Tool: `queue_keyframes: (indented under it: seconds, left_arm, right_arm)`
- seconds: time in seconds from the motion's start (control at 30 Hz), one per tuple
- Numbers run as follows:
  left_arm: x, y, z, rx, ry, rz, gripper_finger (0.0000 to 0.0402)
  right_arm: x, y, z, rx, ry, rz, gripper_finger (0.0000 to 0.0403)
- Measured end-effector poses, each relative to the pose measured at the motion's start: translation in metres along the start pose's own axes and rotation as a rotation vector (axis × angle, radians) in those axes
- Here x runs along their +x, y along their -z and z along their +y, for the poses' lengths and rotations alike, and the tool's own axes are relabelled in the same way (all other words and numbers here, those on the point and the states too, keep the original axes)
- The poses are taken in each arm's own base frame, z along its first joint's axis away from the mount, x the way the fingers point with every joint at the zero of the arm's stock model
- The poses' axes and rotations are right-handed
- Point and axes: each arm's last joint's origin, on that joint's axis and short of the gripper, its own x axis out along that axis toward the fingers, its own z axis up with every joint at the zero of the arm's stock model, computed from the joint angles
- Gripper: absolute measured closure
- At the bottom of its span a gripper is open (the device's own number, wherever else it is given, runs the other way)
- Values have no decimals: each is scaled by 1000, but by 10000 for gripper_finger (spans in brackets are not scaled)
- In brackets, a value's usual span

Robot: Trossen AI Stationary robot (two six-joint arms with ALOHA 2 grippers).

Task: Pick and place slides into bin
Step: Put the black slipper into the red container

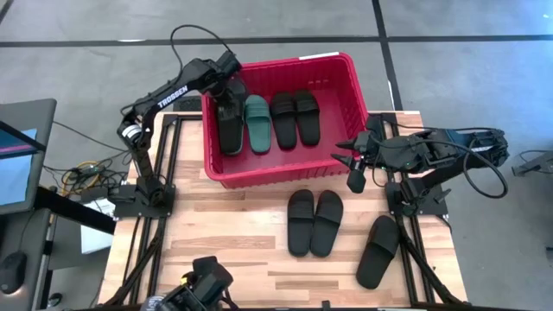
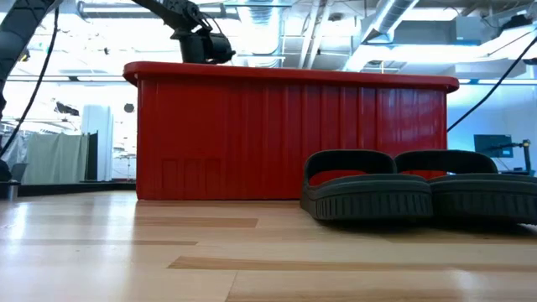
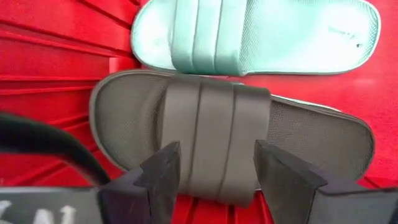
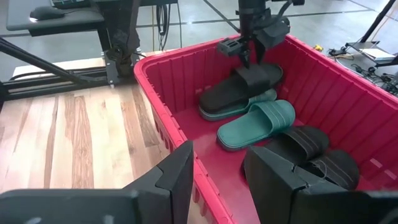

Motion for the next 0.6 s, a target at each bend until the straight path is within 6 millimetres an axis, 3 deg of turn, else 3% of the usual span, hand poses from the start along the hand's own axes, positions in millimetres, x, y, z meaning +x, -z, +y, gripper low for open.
queue_keyframes:
  seconds: [0.37, 0.6]
  left_arm:
    - [-14, -1, -7, -22, 9, -38, 211]
    - [-65, -10, -33, 33, -32, -236, 211]
  right_arm:
    - [0, 2, 0, 3, -1, 19, 272]
    - [-1, 11, 1, 13, -58, 112, 272]
